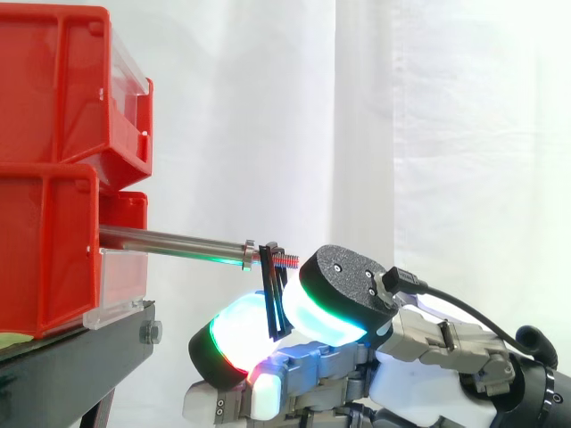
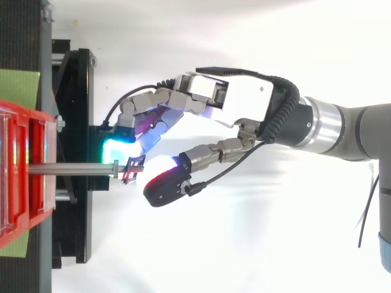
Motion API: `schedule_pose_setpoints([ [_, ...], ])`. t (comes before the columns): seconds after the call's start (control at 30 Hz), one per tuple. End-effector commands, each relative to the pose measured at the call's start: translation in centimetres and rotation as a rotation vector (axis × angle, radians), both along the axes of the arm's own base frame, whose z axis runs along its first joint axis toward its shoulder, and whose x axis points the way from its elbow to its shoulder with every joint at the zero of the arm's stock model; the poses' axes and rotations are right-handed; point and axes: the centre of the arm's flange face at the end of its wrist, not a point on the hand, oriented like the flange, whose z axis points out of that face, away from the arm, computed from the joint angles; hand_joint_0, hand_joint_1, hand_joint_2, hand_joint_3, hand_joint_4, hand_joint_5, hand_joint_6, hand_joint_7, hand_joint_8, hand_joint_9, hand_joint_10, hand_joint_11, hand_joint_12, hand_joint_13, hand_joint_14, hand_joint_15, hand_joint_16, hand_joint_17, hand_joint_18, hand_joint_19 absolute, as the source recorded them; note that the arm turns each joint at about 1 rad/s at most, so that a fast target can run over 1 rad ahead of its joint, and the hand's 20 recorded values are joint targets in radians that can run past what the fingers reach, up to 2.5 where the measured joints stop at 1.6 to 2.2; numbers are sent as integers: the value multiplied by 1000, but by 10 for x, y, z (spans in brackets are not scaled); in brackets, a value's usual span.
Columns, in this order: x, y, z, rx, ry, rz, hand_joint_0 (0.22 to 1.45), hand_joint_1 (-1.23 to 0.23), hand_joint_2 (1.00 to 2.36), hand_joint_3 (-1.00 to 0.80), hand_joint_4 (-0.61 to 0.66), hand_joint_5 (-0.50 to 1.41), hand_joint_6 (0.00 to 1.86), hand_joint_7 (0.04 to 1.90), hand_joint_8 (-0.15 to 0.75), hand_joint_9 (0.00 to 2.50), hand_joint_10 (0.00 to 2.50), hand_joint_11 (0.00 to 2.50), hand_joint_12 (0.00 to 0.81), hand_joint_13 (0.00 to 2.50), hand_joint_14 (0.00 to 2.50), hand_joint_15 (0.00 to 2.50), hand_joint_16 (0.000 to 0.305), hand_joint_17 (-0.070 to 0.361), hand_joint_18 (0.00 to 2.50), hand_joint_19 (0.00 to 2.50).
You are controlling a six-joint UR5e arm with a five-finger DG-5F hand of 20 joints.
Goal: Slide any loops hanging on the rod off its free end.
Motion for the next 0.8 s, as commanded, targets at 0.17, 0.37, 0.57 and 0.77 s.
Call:
schedule_pose_setpoints([
  [0.17,0,-4,2,-9,-4,11,650,-729,1018,-238,199,-203,810,1014,339,972,14,546,345,751,4,130,45,101,658,239],
  [0.37,0,-4,2,-10,-4,19,637,-734,1021,-173,195,-212,853,1007,343,955,11,547,346,752,4,136,46,102,660,245],
  [0.57,0,-2,6,-29,-6,58,637,-748,1021,-150,164,-216,881,1053,342,953,13,554,347,752,5,141,46,103,665,251],
  [0.77,-8,-4,27,-46,16,72,635,-750,1021,-140,163,-216,889,1039,342,952,11,556,349,754,5,147,46,104,665,258],
])
